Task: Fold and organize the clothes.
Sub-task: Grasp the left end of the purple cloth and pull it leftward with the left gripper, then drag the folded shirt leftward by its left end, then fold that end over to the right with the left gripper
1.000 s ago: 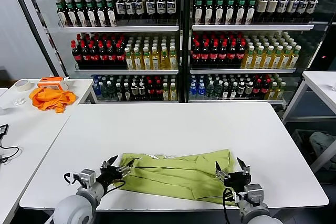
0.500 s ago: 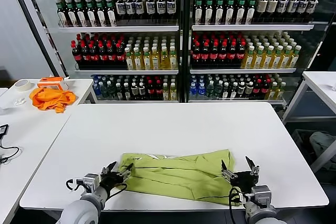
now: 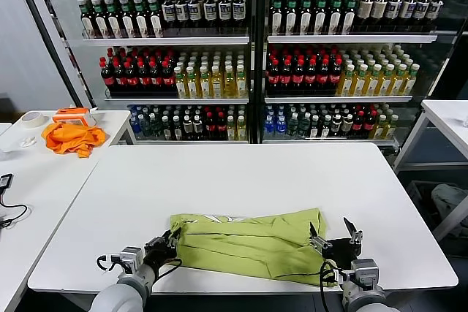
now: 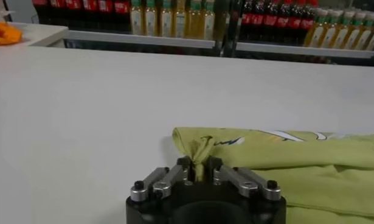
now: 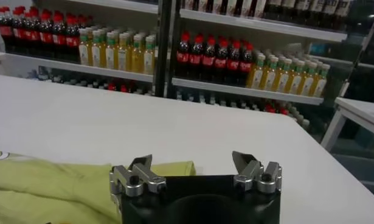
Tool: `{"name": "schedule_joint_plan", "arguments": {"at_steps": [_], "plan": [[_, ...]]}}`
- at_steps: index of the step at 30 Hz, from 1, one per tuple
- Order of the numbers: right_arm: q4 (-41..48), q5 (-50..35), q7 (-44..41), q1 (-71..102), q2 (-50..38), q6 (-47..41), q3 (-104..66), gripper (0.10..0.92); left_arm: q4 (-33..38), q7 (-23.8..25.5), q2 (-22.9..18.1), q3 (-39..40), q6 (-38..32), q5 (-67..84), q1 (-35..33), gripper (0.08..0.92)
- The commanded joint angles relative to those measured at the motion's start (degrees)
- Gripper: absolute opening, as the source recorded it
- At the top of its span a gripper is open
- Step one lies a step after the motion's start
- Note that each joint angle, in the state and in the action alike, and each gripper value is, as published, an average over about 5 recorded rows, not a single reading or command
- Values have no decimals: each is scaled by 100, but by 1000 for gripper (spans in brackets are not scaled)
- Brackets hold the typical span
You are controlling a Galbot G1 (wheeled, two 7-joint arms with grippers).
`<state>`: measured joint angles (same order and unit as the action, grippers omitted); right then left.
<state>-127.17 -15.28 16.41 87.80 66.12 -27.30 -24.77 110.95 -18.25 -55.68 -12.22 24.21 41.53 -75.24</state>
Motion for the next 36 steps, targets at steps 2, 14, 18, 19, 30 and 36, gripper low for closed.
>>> {"name": "schedule_joint_plan", "arguments": {"at_steps": [2,14,18,19,30,36], "plan": [[29,10,-4,-21,-8,12,-17,823,-25,49,-134,-14,70,-397,19,126],[58,-2,2,-209,-69,5,-3,823,554,391,516,-1740,880,-1747,-415,106],[86,-12,10,-329,-74,2,38,823,343,568,683,-2667,878,-2101,-678,106],[95,-15,13,-362,-72,3,44,823,299,610,688,-2928,878,-2194,-768,106],[148,-16,18,-487,-72,4,129,823,636,605,648,-3367,886,-2146,-1029,106],[110,-6,33,-392,-87,24,60,823,1509,546,481,-2514,894,-1605,-961,106]]}}
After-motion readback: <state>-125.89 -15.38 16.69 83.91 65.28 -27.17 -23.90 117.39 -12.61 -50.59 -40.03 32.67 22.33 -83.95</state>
